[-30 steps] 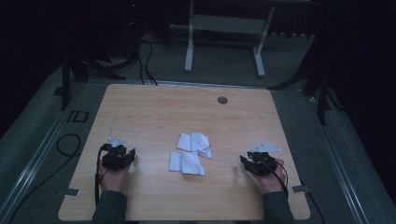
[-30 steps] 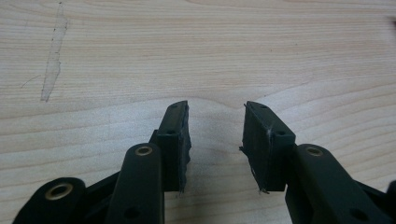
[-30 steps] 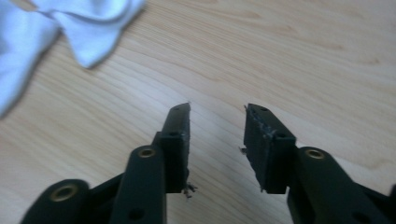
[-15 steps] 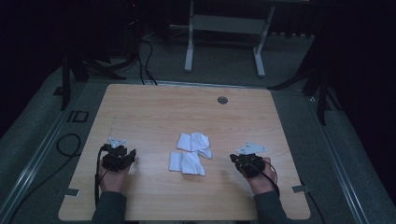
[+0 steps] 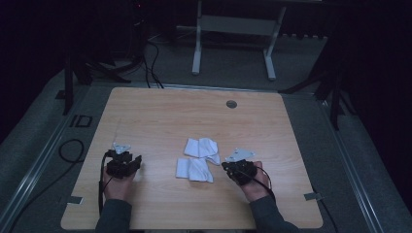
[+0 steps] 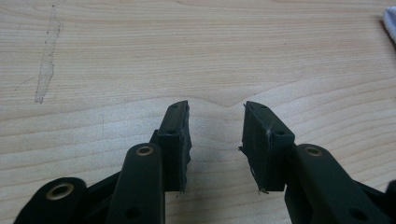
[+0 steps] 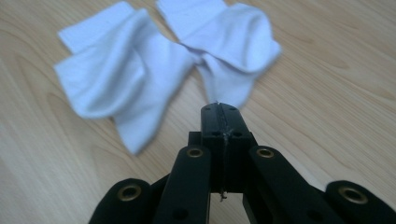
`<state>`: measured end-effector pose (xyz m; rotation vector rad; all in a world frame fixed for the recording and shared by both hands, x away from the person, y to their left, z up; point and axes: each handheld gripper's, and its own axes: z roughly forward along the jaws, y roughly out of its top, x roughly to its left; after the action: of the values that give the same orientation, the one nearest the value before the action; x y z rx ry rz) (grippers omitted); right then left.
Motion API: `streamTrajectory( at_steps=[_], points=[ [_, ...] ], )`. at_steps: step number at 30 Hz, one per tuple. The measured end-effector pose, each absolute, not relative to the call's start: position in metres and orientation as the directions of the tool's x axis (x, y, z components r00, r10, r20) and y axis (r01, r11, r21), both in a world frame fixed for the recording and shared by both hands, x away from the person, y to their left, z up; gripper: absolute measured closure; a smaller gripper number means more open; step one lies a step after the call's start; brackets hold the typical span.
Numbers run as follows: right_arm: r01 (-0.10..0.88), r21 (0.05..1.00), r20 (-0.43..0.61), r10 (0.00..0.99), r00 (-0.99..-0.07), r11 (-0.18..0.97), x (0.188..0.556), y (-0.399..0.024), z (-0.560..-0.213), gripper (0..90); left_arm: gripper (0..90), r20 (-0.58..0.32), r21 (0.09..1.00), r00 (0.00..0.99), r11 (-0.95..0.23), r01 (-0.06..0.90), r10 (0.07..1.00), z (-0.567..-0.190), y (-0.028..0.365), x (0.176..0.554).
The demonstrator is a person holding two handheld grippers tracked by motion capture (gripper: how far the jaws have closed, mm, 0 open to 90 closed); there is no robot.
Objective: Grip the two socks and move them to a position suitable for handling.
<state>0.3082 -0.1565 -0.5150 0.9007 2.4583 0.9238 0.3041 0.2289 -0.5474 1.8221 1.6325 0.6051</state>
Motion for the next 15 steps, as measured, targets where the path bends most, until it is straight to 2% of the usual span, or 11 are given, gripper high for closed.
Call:
streamTrajectory(
  at_steps=[5,15],
  points=[
    [0.435,0.686,-0.066,0.645,-0.762,0.583,0.309,-0.142,-0.516,89.9,61.3,-0.062,0.702,0.137,-0.054,0.71,0.989,-0.548,0.229,0.304],
    [0.415,0.659,-0.067,0.598,-0.799,0.628,0.311,-0.11,-0.526,89.8,61.2,-0.062,0.704,0.138,-0.055,0.708,0.989,-0.547,0.229,0.304]
  ],
)
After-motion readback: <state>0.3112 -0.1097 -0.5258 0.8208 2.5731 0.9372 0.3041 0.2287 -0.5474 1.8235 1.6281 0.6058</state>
